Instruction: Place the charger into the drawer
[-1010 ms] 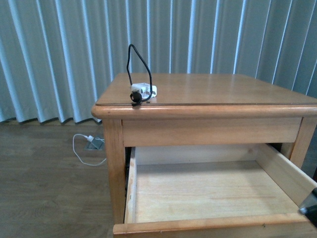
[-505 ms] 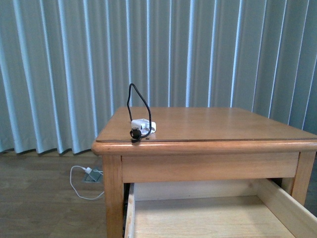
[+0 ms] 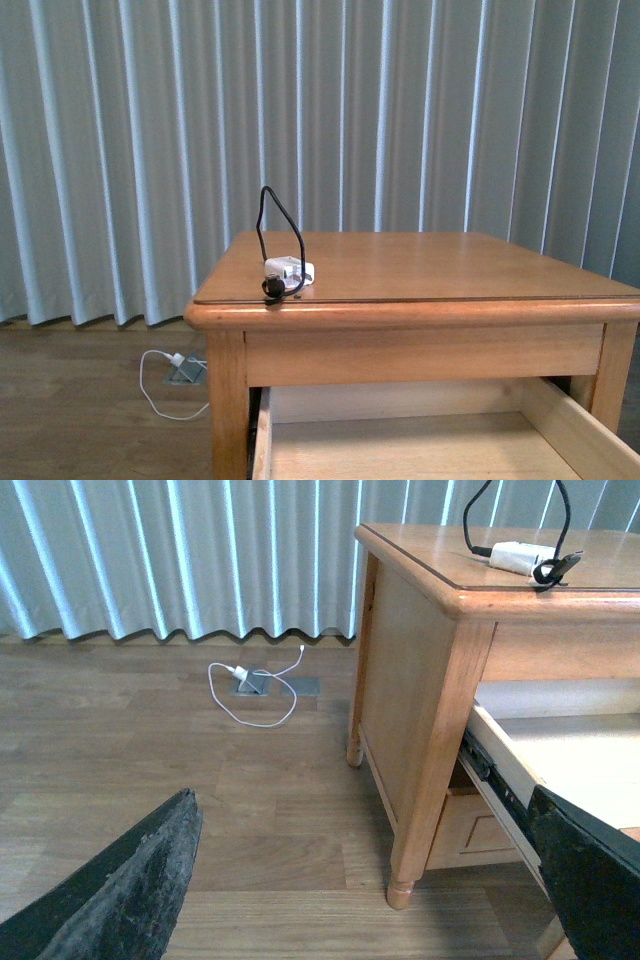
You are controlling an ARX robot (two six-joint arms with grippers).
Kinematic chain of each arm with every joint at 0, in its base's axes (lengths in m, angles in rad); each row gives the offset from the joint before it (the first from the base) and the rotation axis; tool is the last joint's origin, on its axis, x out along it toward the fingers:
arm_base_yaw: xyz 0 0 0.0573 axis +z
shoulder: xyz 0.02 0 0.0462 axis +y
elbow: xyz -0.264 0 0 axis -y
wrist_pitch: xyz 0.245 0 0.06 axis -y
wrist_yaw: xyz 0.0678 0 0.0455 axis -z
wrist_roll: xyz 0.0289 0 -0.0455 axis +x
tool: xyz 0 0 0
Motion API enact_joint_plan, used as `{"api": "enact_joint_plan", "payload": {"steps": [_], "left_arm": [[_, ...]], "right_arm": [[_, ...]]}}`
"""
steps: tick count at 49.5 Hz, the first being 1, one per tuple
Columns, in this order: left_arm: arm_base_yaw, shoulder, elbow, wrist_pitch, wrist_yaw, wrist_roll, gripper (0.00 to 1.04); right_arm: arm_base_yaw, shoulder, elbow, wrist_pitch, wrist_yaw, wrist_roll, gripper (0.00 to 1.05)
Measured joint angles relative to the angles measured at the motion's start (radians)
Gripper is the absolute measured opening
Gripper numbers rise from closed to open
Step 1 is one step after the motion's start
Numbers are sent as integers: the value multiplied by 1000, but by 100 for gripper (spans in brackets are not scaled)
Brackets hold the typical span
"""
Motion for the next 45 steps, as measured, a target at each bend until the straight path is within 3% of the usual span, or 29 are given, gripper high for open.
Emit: {"api": "enact_joint_plan", "payload": {"steps": [8,9,22,41,43,45], "left_arm": [[0,0,0,0,0,0,99],[0,0,0,0,0,0,99],[0,0,0,0,0,0,99],[-2,1,0,2,-10,0,99],[-67,42,-3,89,-182,-40,99],[-179,131,-2,224,-464,-103,99]], "right_arm": [[8,-32,-71,22,24,0,36],[9,-34,-78,23,24,-3,37],[10,-42,-86,26,26,0,98],[10,-42,-86,26,26,0,96],[10,-42,-86,26,26,0,96],[10,-42,-86,26,26,0,96]]}}
